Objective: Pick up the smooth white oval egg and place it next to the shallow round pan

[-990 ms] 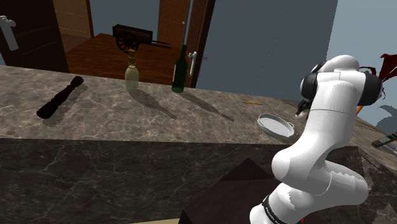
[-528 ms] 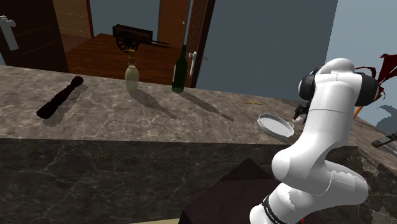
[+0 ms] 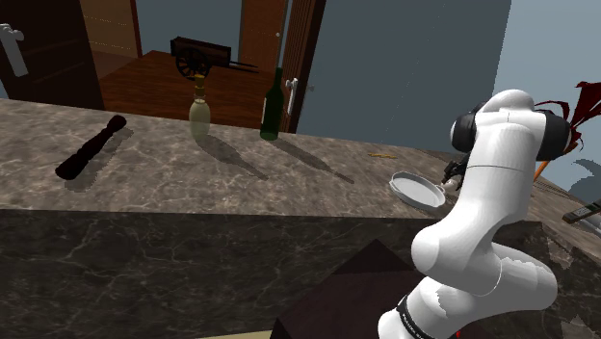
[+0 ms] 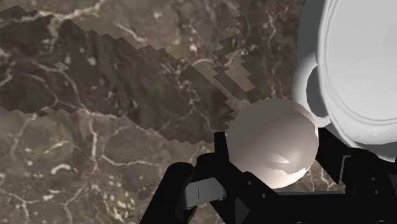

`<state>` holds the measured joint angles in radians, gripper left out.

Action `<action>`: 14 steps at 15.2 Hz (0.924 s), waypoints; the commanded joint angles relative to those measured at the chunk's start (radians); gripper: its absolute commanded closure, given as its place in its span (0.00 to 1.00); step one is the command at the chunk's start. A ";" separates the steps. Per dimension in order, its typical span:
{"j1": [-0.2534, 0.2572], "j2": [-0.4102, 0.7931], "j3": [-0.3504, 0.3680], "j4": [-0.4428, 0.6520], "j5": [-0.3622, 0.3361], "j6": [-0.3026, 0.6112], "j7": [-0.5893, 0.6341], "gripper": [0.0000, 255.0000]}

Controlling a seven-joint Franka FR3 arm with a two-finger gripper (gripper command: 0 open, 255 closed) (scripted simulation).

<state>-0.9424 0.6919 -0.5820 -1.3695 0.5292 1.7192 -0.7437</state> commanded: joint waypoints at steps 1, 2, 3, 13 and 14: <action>0.000 0.000 0.000 0.000 0.000 0.000 0.000 1.00; 0.000 0.000 0.000 0.000 0.000 0.000 0.000 0.00; 0.000 0.000 0.000 0.000 0.000 0.000 0.000 0.00; -0.043 0.005 -0.005 0.137 -0.011 -0.123 0.022 0.00; -0.043 0.005 -0.005 0.137 -0.011 -0.123 0.022 0.00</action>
<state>-0.9829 0.6952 -0.5874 -1.2385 0.5181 1.6010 -0.7219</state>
